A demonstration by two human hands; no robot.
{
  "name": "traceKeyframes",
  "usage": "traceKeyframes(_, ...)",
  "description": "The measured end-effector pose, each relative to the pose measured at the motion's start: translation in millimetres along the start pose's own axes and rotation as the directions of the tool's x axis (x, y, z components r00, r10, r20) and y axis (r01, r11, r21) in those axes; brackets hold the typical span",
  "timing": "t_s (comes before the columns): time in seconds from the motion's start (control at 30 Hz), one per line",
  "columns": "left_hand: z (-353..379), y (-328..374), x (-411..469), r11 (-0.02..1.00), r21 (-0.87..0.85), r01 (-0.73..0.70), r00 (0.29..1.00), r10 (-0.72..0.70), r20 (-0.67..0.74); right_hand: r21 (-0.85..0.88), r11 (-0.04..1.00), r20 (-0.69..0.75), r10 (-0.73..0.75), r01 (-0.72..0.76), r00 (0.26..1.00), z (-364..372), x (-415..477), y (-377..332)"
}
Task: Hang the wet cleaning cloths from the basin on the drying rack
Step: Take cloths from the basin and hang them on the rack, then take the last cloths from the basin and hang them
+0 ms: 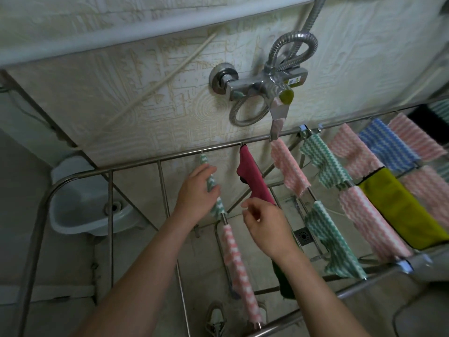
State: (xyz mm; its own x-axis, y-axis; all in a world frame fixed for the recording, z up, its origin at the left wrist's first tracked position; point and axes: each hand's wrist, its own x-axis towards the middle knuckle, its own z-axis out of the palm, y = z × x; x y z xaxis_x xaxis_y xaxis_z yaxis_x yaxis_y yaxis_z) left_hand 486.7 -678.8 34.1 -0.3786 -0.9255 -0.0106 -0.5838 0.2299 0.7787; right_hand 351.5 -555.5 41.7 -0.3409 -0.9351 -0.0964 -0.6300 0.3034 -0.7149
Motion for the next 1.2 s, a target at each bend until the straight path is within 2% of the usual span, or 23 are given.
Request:
traceKeyframes(0.07, -1.3, 11.8, -10.1, 0.996, -0.087, -0.029, 0.997, 0.023, -0.071, 0.04, 0.999, -0.043, 0.022, -0.021, 0.999, -12.0, -10.8, 1.2)
traceKeyframes(0.2, -0.5, 38.6, -27.8, 0.973, -0.224, -0.055, 0.998, 0.045, -0.048, 0.213, 0.972, -0.116, 0.123, -0.097, 0.986, -32.1, -32.3, 4.3)
traceKeyframes(0.27, 9.2, 57.6, -36.9, 0.96, -0.265, -0.09, 0.996, 0.093, 0.0, 0.267, 0.955, -0.152, 0.175, -0.13, 0.973, -46.5, -48.5, 10.6)
traceKeyframes(0.4, 33.9, 85.8, -51.5, 0.96, -0.242, -0.14, 0.981, 0.167, 0.095, 0.399, 0.898, -0.205, 0.283, -0.184, 0.937, -71.7, -75.6, 28.1)
traceKeyframes(0.6, 91.1, 133.5, -90.1, 0.946, -0.232, -0.226, 0.91, 0.29, 0.297, 0.477, 0.853, -0.331, 0.397, -0.211, 0.856, -110.8, -134.8, 72.8)
traceKeyframes(0.77, 163.6, 190.6, -144.3, 0.887, -0.226, -0.403, 0.764, 0.462, 0.45, 0.516, 0.8, -0.413, 0.544, -0.305, 0.73, -154.9, -217.4, 133.1)
traceKeyframes(0.8, 188.4, 212.2, -165.8, 0.864, -0.237, -0.444, 0.715, 0.501, 0.488, 0.514, 0.789, -0.446, 0.58, -0.336, 0.682, -172.7, -249.3, 153.5)
traceKeyframes(0.93, 245.9, 255.5, -218.9, 0.808, -0.246, -0.536, 0.568, 0.56, 0.603, 0.466, 0.748, -0.456, 0.66, -0.472, 0.597, -207.3, -327.6, 209.7)
traceKeyframes(1.03, 300.6, 291.6, -273.6, 0.743, -0.24, -0.624, 0.401, 0.569, 0.718, 0.514, 0.663, -0.478, 0.749, -0.545, 0.459, -232.7, -400.2, 254.8)
traceKeyframes(1.13, 344.7, 315.3, -317.3, 0.657, -0.253, -0.71, 0.244, 0.567, 0.787, 0.528, 0.58, -0.465, 0.808, -0.62, 0.361, -241.0, -457.6, 294.8)
traceKeyframes(1.2, 377.5, 329.4, -347.2, 0.585, -0.277, -0.762, 0.128, 0.555, 0.822, 0.599, 0.498, -0.444, 0.858, -0.627, 0.258, -242.0, -496.5, 318.7)
